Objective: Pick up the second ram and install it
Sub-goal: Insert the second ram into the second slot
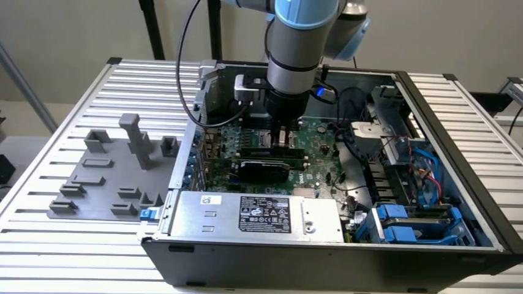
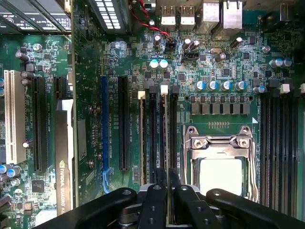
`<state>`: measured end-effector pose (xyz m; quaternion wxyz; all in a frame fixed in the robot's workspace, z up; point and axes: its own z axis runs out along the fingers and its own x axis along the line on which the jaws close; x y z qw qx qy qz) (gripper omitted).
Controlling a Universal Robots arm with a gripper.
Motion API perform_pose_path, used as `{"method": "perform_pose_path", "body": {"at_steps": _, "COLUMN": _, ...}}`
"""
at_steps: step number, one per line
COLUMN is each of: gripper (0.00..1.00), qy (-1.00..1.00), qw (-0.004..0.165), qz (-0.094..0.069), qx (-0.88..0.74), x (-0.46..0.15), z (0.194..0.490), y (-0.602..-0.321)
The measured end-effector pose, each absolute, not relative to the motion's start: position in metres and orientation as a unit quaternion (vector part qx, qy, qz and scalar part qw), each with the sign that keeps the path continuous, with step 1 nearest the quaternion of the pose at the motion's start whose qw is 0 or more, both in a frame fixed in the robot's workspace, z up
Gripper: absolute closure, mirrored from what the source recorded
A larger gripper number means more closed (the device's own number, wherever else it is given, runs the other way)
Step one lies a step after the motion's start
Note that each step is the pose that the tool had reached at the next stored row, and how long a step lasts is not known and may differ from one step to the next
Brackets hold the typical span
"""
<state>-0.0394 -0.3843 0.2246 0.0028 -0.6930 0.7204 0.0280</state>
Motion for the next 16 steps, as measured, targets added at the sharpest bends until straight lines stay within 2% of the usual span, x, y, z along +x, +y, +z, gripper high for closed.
{"method": "perform_pose_path", "body": {"at_steps": 16, "gripper": 0.87, "qy": 0.727, "qw": 0.002, "qz": 0.027, "qx": -0.686, "x": -0.0394, "z": 0.2235, "y": -0.3853}}
